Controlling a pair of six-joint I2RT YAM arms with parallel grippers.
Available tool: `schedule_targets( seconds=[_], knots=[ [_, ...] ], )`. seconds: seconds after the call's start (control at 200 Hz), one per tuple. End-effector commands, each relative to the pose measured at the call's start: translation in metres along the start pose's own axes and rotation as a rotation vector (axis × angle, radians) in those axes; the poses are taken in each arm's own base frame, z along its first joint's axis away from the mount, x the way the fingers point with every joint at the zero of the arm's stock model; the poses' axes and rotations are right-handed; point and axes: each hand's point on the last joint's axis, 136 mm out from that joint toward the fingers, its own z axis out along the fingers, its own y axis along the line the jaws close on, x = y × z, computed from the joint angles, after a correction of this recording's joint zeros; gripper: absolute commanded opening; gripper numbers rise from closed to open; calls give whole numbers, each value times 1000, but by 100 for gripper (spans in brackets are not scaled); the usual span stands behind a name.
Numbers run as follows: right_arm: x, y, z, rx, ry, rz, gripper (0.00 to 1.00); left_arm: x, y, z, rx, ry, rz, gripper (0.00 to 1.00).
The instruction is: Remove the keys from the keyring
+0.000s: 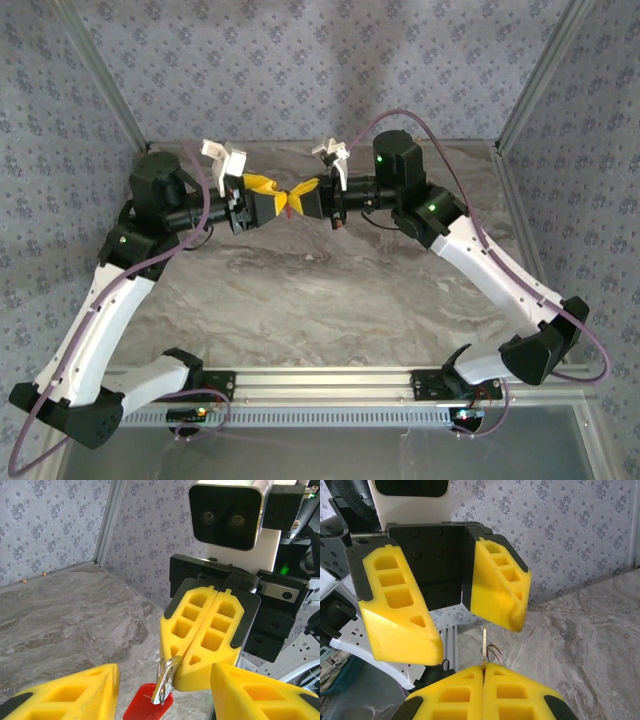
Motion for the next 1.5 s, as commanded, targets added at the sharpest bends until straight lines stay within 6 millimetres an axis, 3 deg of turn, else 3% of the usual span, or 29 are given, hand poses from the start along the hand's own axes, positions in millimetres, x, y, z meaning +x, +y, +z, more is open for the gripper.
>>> schedule_targets(
  seconds=[0.0, 0.16, 0.355, 0.68, 0.89, 1.079, 1.189, 1.339, 1.494],
  knots=[
    [-9, 8, -3, -23, -6, -24, 0, -9, -14, -8, 18, -23, 54, 50],
    [-8, 9, -3, -32, -2, -25, 0, -10, -15, -9, 18, -30, 57, 48],
    [-9, 9, -4, -28, -4, -27, 0, -11, -17, -7, 35, -22, 56, 31],
    [-8, 12, -3, -50, 12, -19, 0, -10, -18, -5, 44, -4, 60, 30],
    [-9, 12, -3, -48, 17, -17, 0, -8, -20, -1, 63, 11, 64, 16],
    [-6, 10, -4, -43, 30, -2, 0, -7, -21, -2, 59, 13, 66, 10],
    [-9, 9, -7, -38, 25, 3, 0, -6, -21, -2, 60, 13, 64, 0],
    [-10, 9, -8, -37, 24, 7, 0, -4, -20, -1, 64, 9, 53, 0],
    [-10, 6, -11, -26, 14, 7, 12, -4, -16, 0, 48, -1, 41, 0]
  ],
)
